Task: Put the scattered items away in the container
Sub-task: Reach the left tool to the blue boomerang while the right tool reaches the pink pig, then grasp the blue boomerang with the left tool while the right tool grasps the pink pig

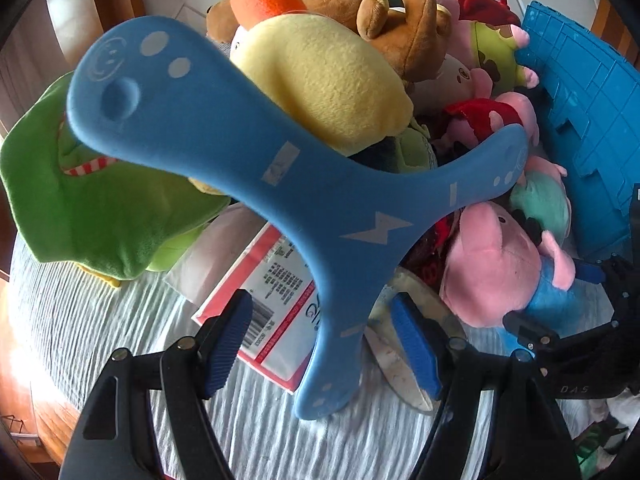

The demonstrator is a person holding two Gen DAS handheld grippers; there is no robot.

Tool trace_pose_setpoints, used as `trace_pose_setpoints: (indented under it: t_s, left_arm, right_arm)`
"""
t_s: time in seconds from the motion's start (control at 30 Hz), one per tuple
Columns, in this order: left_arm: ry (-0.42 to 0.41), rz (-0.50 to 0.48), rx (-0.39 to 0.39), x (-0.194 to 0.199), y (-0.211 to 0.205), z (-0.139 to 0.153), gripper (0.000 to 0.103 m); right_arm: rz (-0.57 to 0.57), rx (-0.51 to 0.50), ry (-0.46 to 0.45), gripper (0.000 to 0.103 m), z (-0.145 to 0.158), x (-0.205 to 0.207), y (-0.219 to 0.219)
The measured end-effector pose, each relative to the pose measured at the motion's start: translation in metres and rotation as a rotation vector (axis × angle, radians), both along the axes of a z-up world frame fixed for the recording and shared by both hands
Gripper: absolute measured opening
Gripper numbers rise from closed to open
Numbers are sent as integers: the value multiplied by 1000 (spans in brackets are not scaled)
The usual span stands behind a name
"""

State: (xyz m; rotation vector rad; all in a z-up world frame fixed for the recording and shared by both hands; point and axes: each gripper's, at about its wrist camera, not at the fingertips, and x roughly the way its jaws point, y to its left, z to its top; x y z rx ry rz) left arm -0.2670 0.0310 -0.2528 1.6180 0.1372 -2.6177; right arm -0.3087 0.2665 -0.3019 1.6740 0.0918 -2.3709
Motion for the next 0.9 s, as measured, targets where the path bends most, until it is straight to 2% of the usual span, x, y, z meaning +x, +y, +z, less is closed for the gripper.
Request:
trace_pose_setpoints:
  t_s: [0.23,0.27,0.33,0.47,0.57,0.73,0.83,0.9]
  left_arm:
    - [12,-3,-10,-18,10,-7,71]
    - [12,-11,-14,-20,11,-8,68]
    - [9,-26,-14,-22,14,-8,44]
    - [27,-41,-30,-19,18,1,40]
    - [32,-57,-20,-14,16,12,25]
    - [58,-71,-1,-5,14,36,20]
    - [73,-77,-3,2,12,50,20]
    - [77,-84,-19,7,12,58,20]
  right_arm:
    - [-8,-67,-24,103,-15,-9,6]
    - [-11,-76,-26,103,-17,-10,7]
    - [-10,-91,-29,103,-22,-13,7]
    - [3,-121,-32,103,-31,-15,5]
    - [8,-142,-35,103,-37,-17,3]
    - [7,-125,-37,103,-41,-14,0]
    - [-15,-107,-29,91,-33,-7,1]
    - [-27,-110,-26,90,-28,0,5]
